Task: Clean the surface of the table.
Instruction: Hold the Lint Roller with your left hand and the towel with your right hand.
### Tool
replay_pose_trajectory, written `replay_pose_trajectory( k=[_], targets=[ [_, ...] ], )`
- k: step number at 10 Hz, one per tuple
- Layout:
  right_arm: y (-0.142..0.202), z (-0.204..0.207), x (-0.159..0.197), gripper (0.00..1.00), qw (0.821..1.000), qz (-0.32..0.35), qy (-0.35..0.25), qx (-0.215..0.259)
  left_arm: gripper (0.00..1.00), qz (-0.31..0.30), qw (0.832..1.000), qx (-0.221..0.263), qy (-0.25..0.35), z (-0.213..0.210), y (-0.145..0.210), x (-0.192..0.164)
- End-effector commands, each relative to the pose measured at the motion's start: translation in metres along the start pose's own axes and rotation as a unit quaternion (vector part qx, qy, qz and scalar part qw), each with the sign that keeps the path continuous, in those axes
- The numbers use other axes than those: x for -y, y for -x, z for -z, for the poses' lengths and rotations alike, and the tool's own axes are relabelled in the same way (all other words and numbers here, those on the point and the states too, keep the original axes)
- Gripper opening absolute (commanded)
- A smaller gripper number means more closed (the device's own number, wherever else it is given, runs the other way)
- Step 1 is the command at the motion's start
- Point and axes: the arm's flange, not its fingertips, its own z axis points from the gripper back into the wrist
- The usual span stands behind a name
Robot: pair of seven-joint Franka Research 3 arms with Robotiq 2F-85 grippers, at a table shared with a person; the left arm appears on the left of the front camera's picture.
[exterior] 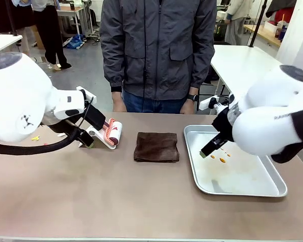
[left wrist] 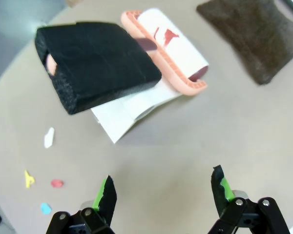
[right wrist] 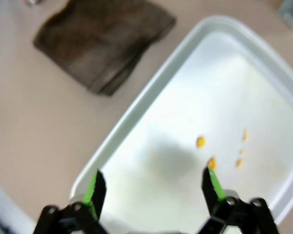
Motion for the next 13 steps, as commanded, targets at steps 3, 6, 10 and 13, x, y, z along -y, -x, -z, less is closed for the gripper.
replay_pose_trajectory(
  k=[3, 6, 10, 13],
  targets=[
    [0.035, -0.068, 0.037, 1.0, 0.987, 0.127, -0.093, 0.02, 1.0, -0.02, 0.987, 0.038, 0.156, -0.061, 0.056, -0.045],
    [0.083, -0.099, 0.067, 1.0, 0.948, 0.209, -0.229, 0.076, 1.0, -0.136, 0.958, 0.083, 0.237, -0.107, 0.112, -0.105],
    [0.16, -0.111, 0.143, 1.0, 0.865, 0.32, -0.357, 0.146, 1.0, -0.253, 0.887, 0.203, 0.33, -0.14, 0.192, -0.182],
    [0.206, -0.107, 0.194, 1.0, 0.82, 0.345, -0.413, 0.198, 1.0, -0.306, 0.841, 0.262, 0.362, -0.133, 0.221, -0.194]
  ],
)
